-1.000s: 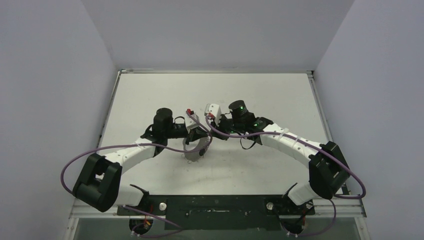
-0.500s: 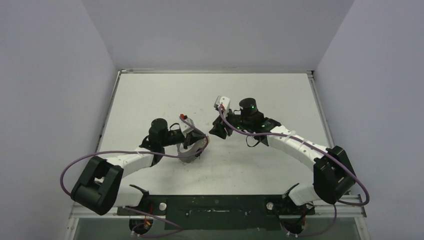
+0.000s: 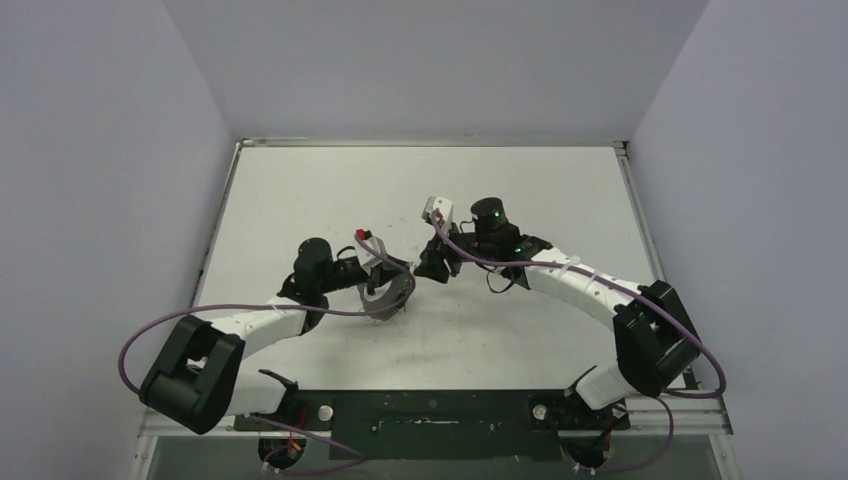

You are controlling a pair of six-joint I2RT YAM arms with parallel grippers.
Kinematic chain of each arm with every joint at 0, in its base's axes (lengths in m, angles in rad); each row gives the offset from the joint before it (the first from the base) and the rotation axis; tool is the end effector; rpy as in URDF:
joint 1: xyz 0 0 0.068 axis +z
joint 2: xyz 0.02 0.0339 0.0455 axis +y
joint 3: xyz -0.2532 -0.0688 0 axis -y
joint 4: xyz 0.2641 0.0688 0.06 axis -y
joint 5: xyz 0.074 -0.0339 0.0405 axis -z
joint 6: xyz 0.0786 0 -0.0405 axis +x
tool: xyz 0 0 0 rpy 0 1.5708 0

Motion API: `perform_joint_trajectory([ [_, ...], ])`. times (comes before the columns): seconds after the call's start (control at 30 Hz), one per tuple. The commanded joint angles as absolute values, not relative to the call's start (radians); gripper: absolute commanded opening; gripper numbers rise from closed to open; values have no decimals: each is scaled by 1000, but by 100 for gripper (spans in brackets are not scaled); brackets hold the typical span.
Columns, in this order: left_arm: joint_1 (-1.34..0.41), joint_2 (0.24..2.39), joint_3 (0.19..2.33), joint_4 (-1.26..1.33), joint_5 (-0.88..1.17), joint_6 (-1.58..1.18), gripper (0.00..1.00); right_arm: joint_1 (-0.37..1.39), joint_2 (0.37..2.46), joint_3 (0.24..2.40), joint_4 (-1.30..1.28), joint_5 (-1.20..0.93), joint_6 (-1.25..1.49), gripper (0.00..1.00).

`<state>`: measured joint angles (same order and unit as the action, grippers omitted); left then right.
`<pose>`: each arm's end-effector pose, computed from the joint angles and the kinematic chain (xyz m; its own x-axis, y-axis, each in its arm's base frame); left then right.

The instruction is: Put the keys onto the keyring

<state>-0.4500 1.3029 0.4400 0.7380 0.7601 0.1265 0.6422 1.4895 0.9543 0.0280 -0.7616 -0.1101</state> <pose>0.2468 -0.1794 0.1797 0.0062 0.0986 -0.9951 0.9375 0.3456 0.0400 0.2651 0.2660 0.2192 -0.2859 -0.3132 -0.9056 -0.9537 0.1850 0.2371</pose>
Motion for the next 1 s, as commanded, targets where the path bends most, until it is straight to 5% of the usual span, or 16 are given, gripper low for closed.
perform_joint_trajectory([
  [0.0, -446, 1275, 455, 796, 778, 142, 0, 646, 1515, 1020, 29, -777, -113, 40],
  [0.13, -446, 1276, 457, 790, 786, 143, 0, 645, 1539, 1034, 32, -798, -103, 20],
  [0.3, -446, 1278, 459, 787, 793, 149, 0, 644, 1545, 1030, 69, -805, -74, 15],
  [0.43, -446, 1275, 457, 789, 793, 156, 0, 640, 1556, 1034, 50, -798, -80, 0],
  [0.97, -446, 1279, 429, 947, 826, 128, 0, 635, 1637, 1029, 88, -871, -66, 0],
])
